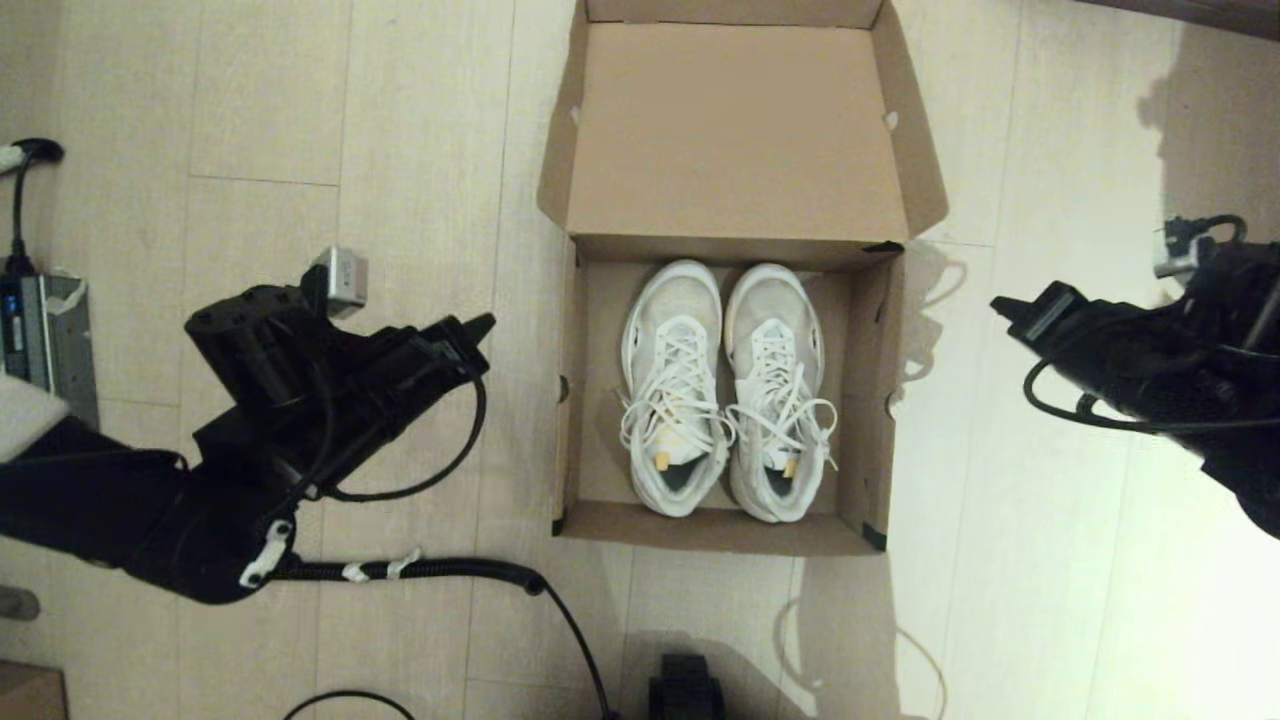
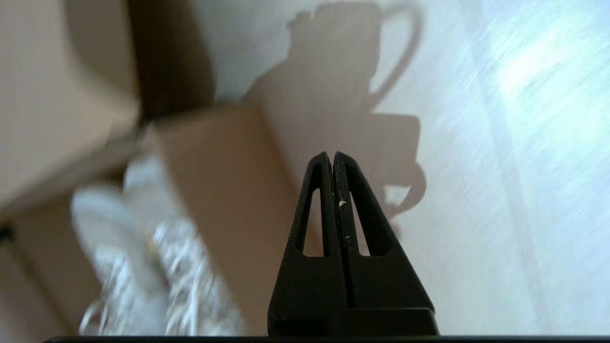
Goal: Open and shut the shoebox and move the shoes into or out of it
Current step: Close the shoe box
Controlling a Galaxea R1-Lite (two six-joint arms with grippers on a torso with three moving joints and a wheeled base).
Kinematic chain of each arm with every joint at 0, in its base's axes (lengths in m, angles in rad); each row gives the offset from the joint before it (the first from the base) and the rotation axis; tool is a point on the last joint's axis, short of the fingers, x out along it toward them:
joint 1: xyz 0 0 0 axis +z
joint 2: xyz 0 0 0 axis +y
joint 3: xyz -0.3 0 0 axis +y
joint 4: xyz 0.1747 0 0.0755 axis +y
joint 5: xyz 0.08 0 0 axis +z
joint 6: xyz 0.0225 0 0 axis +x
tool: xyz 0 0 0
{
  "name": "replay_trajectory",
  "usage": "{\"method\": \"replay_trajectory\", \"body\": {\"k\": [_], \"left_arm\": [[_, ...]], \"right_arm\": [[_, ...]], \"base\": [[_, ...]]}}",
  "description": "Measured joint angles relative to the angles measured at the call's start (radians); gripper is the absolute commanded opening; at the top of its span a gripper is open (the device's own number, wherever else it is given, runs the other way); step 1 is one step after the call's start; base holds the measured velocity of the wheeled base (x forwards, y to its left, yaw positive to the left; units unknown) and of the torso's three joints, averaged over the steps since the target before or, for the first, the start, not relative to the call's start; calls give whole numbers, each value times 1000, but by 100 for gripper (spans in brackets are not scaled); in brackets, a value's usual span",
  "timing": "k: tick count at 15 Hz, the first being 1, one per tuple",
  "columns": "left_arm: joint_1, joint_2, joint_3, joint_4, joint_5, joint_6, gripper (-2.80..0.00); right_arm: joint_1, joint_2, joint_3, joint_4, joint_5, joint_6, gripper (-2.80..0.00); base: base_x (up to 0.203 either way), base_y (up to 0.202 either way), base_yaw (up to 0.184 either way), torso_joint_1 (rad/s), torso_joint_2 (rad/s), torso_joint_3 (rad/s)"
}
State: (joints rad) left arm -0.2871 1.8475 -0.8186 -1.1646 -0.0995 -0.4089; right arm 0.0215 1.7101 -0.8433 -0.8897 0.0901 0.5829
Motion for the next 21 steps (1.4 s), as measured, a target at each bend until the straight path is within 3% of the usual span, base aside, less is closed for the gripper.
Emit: {"method": "replay_trajectory", "body": {"k": [2,4,6,8,11,15,16,18,21], "left_arm": [[64,-6,-84,44,-27,-2,-280],[125,0,-209,126,-100,-33,-280],[166,28,-368,205,-202,-110,-280],[193,82,-535,285,-265,-207,-280],[211,209,-793,341,-291,-377,-280],[210,377,-1047,351,-293,-532,-280],[207,396,-1064,327,-305,-548,-280],[190,421,-1082,302,-392,-555,-280],[158,430,-1090,305,-520,-549,-280]], "right_arm": [[-69,21,-90,75,62,5,-280],[-126,50,-207,168,214,40,-280],[-158,96,-364,239,359,130,-280],[-173,159,-526,286,433,257,-280],[-178,283,-718,311,459,419,-280],[-167,390,-838,298,457,593,-280],[-164,402,-851,280,458,640,-280],[-153,428,-873,197,459,719,-280],[-113,466,-891,96,464,728,-280]], "base": [[0,0,0,0,0,0],[0,0,0,0,0,0],[0,0,0,0,0,0],[0,0,0,0,0,0],[0,0,0,0,0,0],[0,0,0,0,0,0],[0,0,0,0,0,0],[0,0,0,0,0,0],[0,0,0,0,0,0]]}}
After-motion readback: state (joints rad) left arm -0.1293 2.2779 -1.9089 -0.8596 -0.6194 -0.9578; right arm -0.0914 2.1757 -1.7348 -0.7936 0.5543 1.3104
